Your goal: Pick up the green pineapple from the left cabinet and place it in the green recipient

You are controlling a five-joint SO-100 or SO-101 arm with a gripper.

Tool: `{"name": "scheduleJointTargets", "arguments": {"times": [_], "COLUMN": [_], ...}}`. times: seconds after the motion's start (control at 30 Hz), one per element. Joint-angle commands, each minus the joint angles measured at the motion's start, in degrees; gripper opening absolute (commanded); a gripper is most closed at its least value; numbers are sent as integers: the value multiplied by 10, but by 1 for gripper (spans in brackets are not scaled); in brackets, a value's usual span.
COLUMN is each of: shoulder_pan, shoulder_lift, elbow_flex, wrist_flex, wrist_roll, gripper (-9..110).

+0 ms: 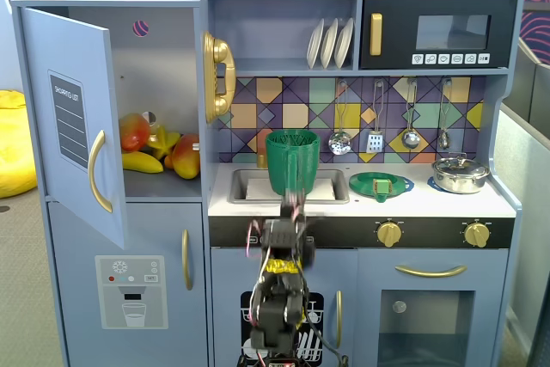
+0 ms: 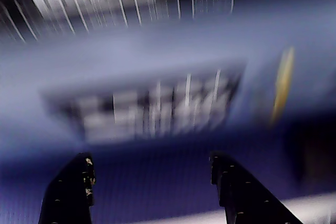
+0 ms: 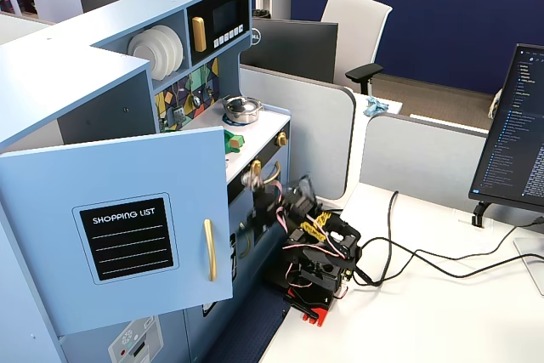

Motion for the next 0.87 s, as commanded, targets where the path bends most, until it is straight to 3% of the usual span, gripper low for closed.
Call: {"name": "scheduleJointTargets", "arguments": {"times": [0.0,0.33,0.43,0.83], "shoulder_pan": [-4,-22,-4,22], "shoulder_lift": [42,64,76,99], "elbow_flex": [105,142,142,142], "wrist_flex": [-8,166,234,253], "wrist_roll": [32,93,61,31], "gripper": [16,13,13,13]}}
